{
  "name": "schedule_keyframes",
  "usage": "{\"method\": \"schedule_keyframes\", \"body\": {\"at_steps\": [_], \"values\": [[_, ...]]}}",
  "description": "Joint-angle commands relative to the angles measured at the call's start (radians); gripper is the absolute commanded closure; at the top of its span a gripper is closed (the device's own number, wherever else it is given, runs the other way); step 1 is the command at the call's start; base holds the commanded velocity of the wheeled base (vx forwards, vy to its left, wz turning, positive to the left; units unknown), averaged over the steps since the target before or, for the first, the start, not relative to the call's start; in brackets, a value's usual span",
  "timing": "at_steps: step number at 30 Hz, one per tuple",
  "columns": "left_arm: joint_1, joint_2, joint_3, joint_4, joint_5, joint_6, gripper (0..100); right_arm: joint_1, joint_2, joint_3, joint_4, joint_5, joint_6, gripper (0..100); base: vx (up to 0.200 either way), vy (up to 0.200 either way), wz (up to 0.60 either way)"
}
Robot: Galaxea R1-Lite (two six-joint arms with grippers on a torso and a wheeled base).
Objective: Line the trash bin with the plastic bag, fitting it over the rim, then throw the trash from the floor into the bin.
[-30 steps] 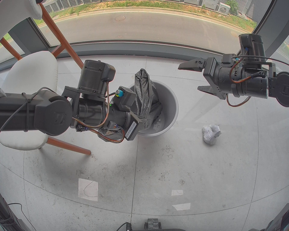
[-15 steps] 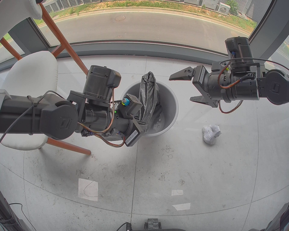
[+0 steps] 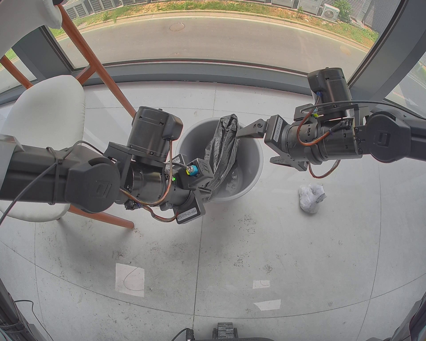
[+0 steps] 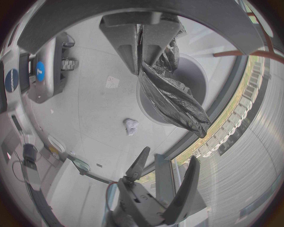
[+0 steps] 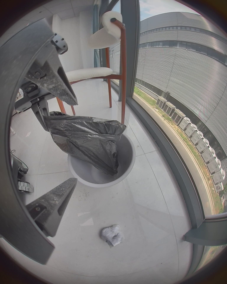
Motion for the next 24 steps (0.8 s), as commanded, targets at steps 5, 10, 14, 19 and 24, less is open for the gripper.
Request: {"method": "schedule_keyframes", "body": {"at_steps": [5, 10, 14, 19, 24], "values": [[-0.002, 0.005, -0.001, 0.000, 0.003, 0.079, 100, 0.005, 0.046, -0.003, -0.002, -0.001, -0.050, 0, 0.000, 0.000, 0.00], [-0.011, 0.003, 0.002, 0.003, 0.009, 0.080, 100, 0.028, 0.057, 0.005, -0.002, -0.001, -0.059, 0, 0.000, 0.000, 0.00], [-0.012, 0.003, 0.002, 0.003, 0.009, 0.082, 100, 0.040, 0.073, -0.003, -0.006, -0.015, -0.062, 0, 0.000, 0.000, 0.00], [-0.022, 0.003, 0.003, 0.003, 0.011, 0.080, 100, 0.049, 0.086, 0.012, -0.003, -0.044, -0.084, 0, 0.000, 0.000, 0.00], [-0.022, 0.000, 0.006, 0.005, 0.031, 0.080, 100, 0.036, 0.087, 0.032, -0.006, -0.071, -0.112, 0, 0.000, 0.000, 0.00]]}}
